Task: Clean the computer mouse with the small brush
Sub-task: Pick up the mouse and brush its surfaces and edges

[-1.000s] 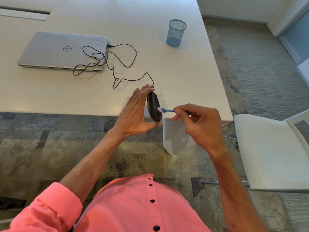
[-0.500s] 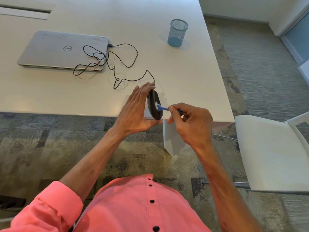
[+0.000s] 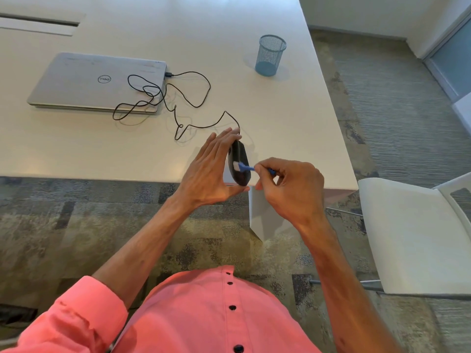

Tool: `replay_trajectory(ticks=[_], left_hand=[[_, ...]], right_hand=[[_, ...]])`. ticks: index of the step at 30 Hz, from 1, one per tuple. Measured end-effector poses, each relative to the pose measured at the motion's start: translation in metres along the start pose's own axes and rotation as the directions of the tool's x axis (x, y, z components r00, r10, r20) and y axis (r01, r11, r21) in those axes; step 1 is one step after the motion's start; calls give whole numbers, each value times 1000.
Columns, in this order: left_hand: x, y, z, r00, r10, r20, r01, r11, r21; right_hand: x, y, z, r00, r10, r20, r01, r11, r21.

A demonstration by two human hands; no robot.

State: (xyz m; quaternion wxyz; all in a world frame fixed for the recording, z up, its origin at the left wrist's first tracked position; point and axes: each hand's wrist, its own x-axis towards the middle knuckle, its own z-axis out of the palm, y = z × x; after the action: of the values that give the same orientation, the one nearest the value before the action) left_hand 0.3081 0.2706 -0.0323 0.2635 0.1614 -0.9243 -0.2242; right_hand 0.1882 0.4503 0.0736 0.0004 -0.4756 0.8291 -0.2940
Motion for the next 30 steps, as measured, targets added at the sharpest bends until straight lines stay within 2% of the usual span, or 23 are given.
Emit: replay_trajectory(ticks=[2, 4, 8, 10, 13, 20, 22, 26, 30], left_hand=[[-1, 0, -1, 1000, 3, 2, -3, 1000, 4], [-2, 1, -2, 1000, -4, 6, 4, 1000, -9], [-2, -1, -5, 1000, 10, 5, -10, 1000, -13], [-3, -2, -5, 1000, 14, 8, -14, 1000, -6], [-3, -2, -7, 1000, 25, 8, -25, 1000, 4], [-6, 0, -11, 1000, 14, -9, -14, 1000, 4], [-6, 0, -11, 1000, 21, -14, -21, 1000, 3], [-7, 0, -9, 1000, 22, -9, -22, 1000, 7], [-7, -2, -8, 999, 31, -13, -31, 999, 14]], right_hand=[[-1, 2, -8, 990, -24, 138, 44, 989, -142], [-2, 4, -13, 982, -27, 186, 61, 982, -176], [-2, -2, -11, 999, 38, -32, -34, 992, 124], [1, -6, -4, 989, 66, -130, -37, 975, 217], [4, -9, 6, 983, 85, -165, -48, 975, 217], [-8, -4, 7, 1000, -4, -13, 5, 999, 42], [-10, -4, 6, 999, 18, -37, -15, 995, 102], [-5, -8, 11, 974, 134, -182, -80, 957, 277], [-1, -10, 20, 960, 164, -228, -91, 950, 300]])
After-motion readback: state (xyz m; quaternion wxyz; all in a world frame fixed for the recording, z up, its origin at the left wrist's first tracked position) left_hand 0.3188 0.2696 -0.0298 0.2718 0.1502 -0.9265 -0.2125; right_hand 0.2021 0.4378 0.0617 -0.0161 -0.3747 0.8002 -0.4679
